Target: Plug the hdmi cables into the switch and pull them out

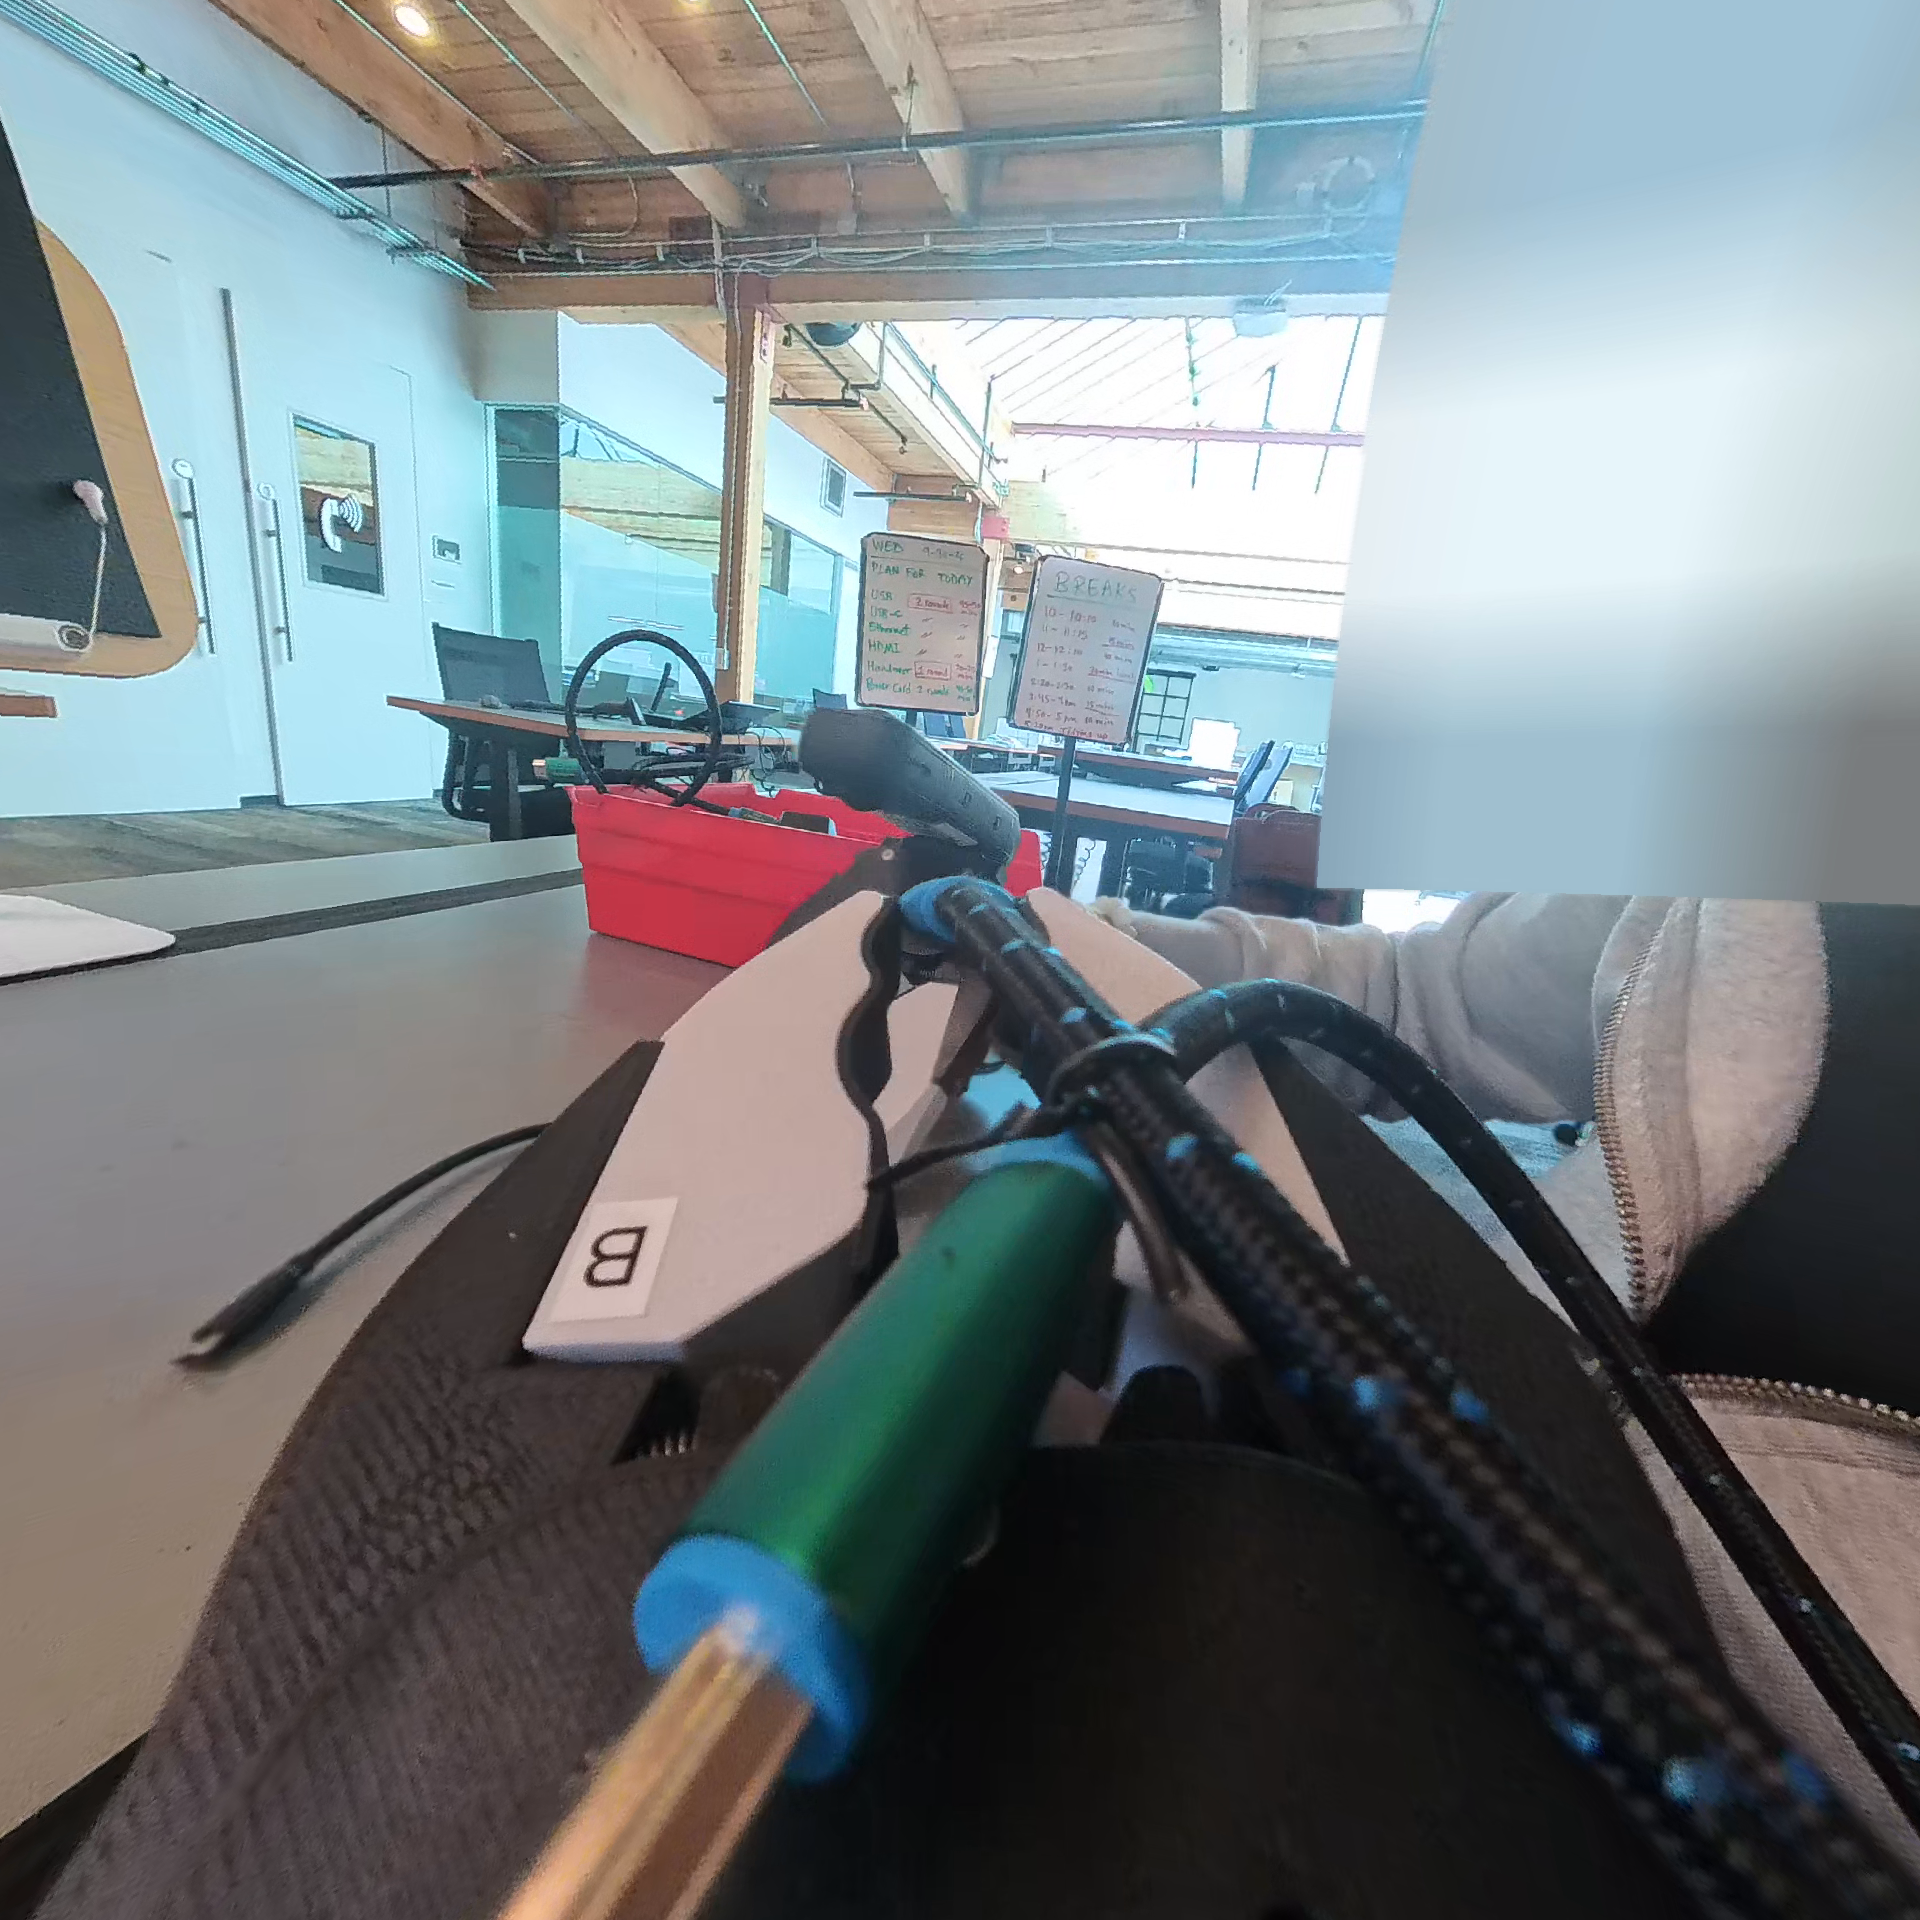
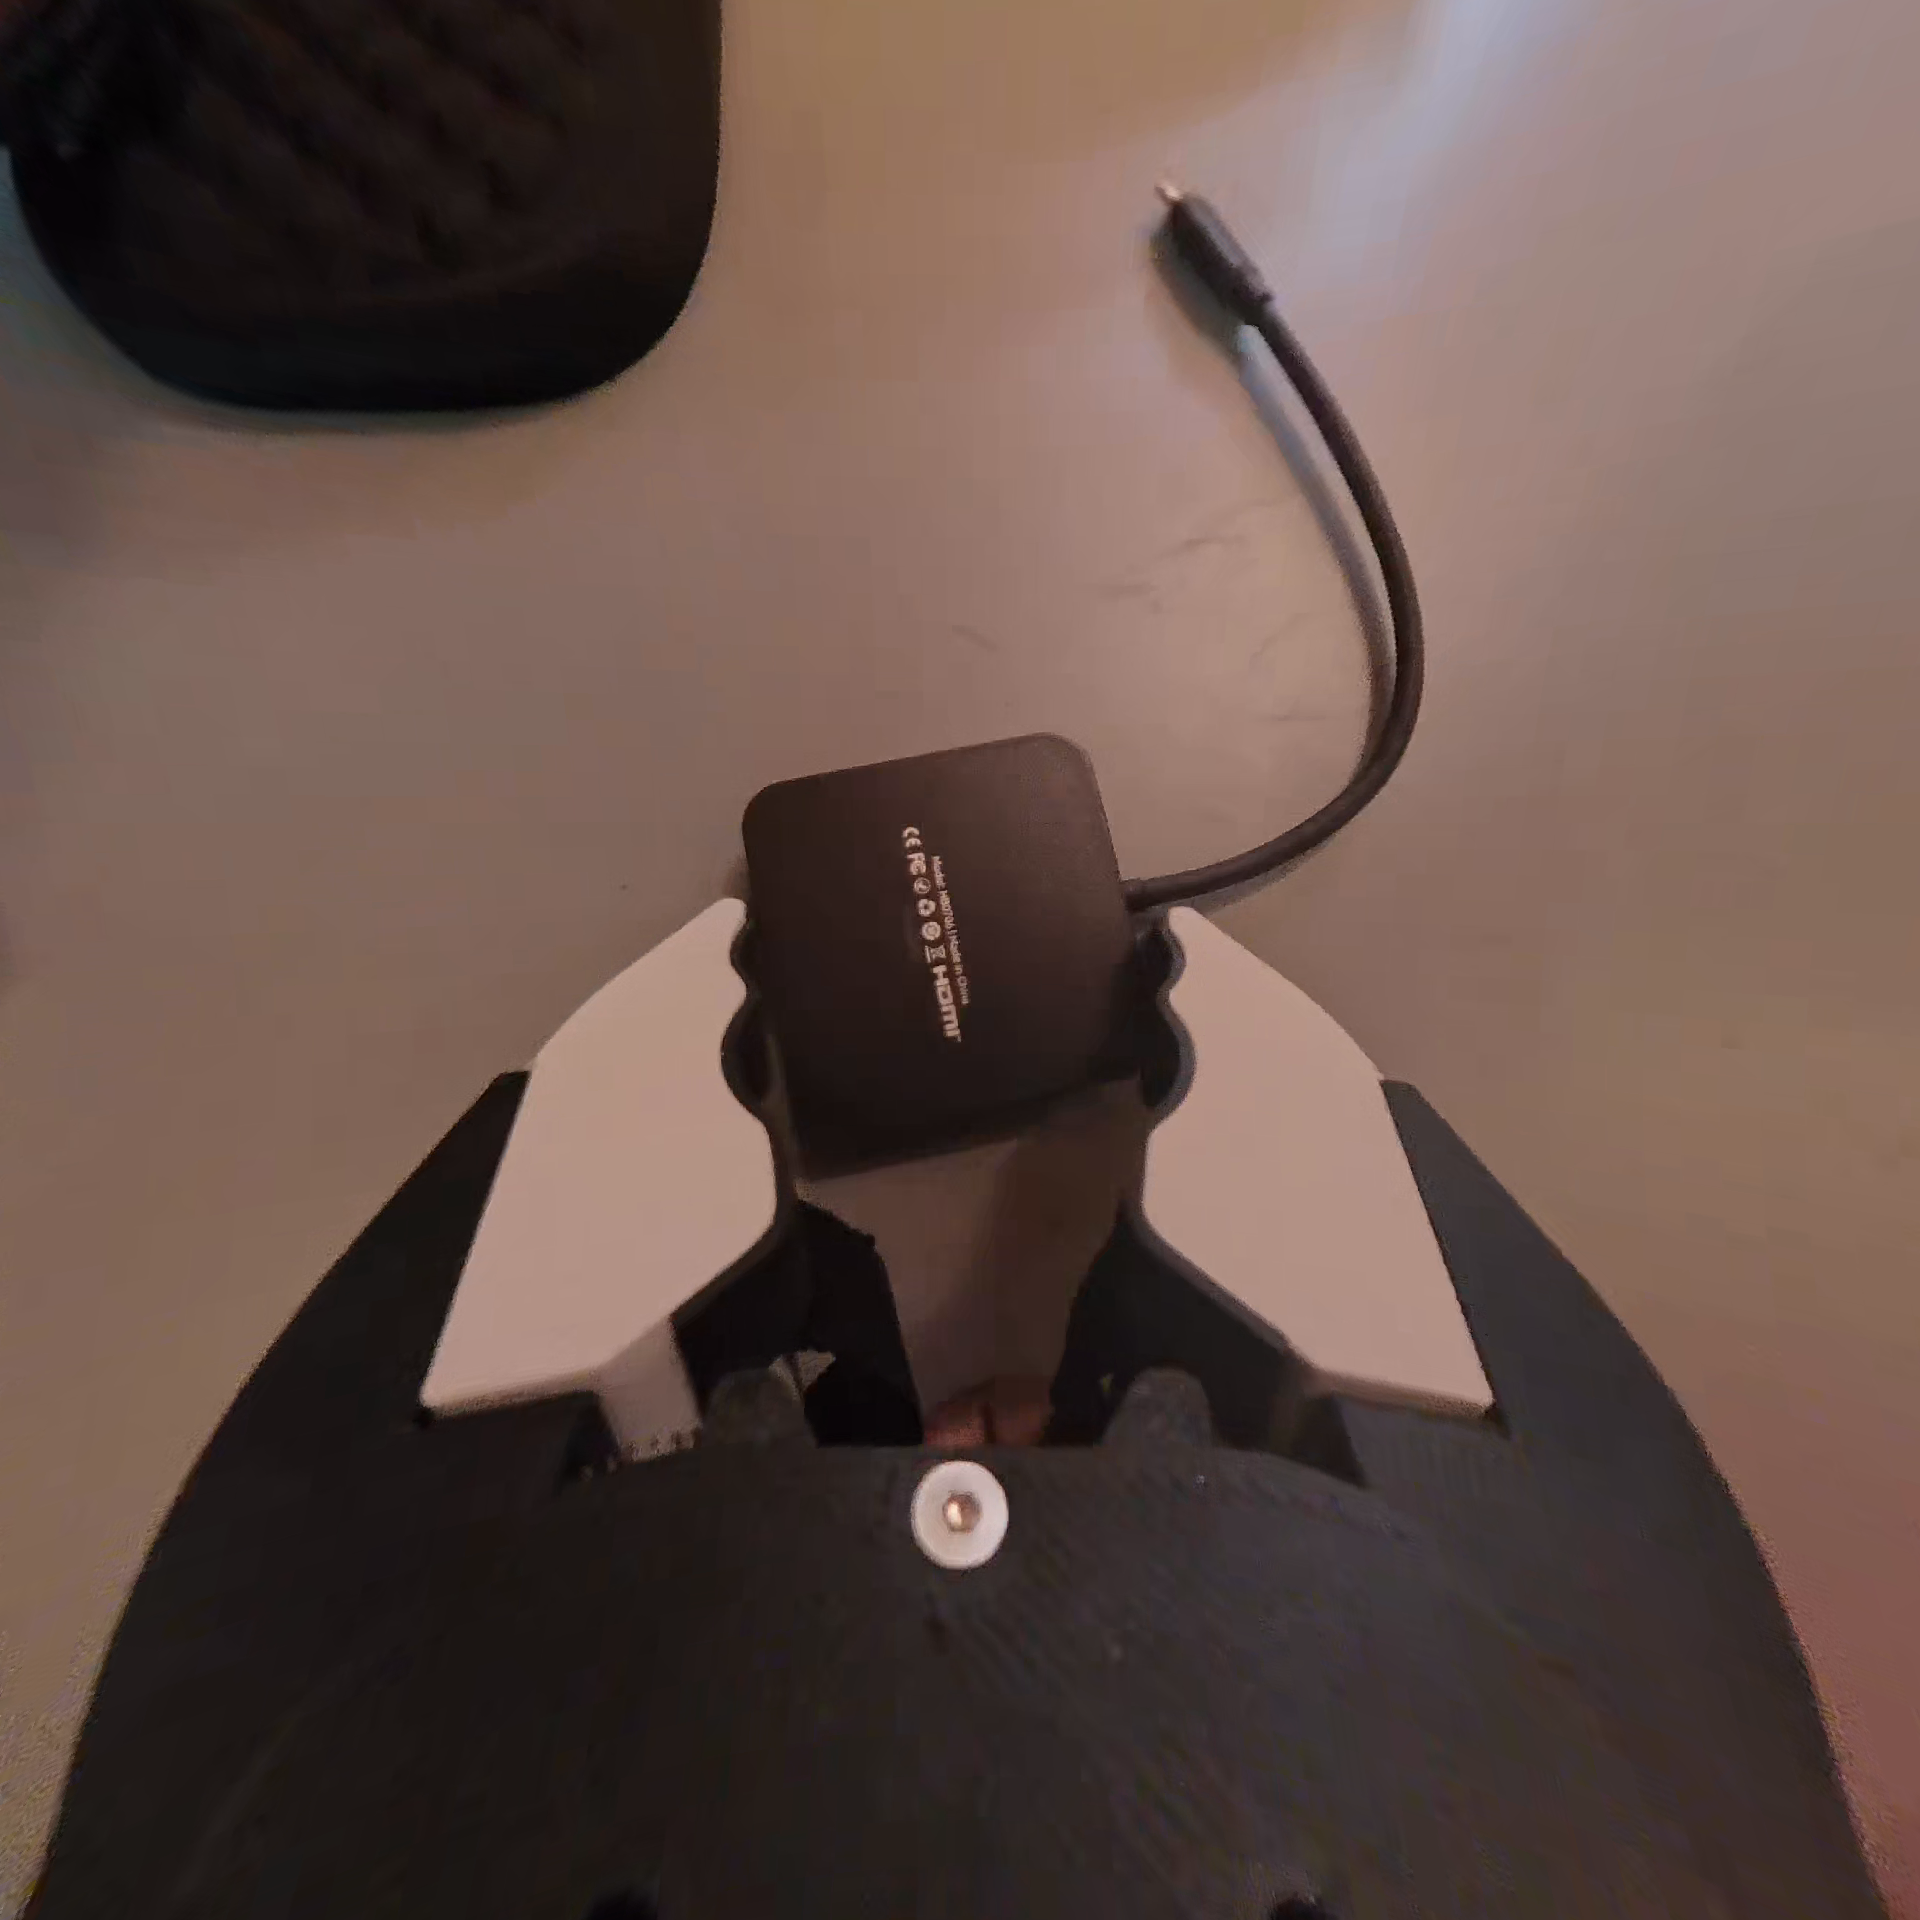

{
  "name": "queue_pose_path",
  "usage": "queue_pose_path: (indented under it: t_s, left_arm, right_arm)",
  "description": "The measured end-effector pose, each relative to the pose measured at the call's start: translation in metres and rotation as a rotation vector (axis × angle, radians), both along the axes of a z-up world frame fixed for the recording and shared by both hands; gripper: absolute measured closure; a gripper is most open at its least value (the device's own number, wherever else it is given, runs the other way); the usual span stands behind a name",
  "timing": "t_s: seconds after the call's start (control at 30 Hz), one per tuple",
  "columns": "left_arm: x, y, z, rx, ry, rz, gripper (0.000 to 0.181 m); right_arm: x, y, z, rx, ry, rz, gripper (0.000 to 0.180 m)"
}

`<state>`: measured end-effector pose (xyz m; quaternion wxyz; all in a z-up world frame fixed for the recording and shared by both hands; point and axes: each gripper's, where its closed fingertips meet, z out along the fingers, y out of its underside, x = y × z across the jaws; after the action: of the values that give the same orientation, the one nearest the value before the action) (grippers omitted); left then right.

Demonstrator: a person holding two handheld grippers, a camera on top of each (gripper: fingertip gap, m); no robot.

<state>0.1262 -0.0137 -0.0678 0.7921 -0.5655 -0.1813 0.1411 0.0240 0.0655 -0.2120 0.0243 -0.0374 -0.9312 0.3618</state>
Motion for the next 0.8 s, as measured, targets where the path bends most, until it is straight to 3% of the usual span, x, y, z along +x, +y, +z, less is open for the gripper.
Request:
queue_pose_path:
  t_s: [0.13, 0.33, 0.53, 0.8]
  left_arm:
    - [-0.001, 0.002, -0.002, -0.017, -0.002, 0.009, 0.161]
    - [0.004, 0.009, -0.005, -0.069, 0.031, -0.01, 0.161]
    - [0.01, 0.012, -0.005, -0.087, 0.06, -0.034, 0.161]
    - [0.007, 0.015, -0.008, -0.122, 0.056, -0.013, 0.161]
  right_arm:
    - [0.014, -0.01, 0.016, -0.166, -0.046, 0.061, 0.11]
    - [0.063, -0.033, 0.091, -0.461, -0.119, 0.237, 0.111]
    - [0.086, -0.045, 0.114, -0.52, -0.199, 0.296, 0.111]
    - [0.086, -0.045, 0.115, -0.506, -0.137, 0.297, 0.111]
